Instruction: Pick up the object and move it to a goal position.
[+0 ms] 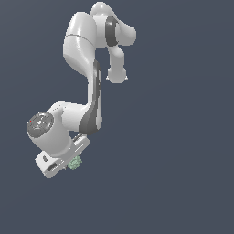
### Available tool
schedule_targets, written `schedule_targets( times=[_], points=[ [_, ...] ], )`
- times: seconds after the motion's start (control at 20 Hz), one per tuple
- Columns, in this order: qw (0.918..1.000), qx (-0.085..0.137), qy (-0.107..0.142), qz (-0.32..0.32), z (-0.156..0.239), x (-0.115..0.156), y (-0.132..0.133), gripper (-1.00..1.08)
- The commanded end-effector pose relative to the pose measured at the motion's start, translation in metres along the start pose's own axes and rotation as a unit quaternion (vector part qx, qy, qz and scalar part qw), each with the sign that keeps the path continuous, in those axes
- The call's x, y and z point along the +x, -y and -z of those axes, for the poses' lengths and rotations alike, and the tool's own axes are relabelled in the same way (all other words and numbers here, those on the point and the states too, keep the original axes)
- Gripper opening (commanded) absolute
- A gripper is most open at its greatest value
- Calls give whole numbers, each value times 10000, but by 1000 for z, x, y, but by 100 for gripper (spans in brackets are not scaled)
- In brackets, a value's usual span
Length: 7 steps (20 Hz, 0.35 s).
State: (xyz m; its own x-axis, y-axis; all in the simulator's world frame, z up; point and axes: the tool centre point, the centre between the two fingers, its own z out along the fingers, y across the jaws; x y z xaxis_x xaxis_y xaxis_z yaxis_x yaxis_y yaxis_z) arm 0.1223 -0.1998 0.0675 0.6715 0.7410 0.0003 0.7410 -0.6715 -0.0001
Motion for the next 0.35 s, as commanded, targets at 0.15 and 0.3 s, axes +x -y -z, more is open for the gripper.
schedule_targets(
  times=[0.15, 0.3],
  points=[
    [10000, -1, -1, 2, 1, 0, -6, -100],
    [10000, -1, -1, 2, 1, 0, -7, -100]
  ],
)
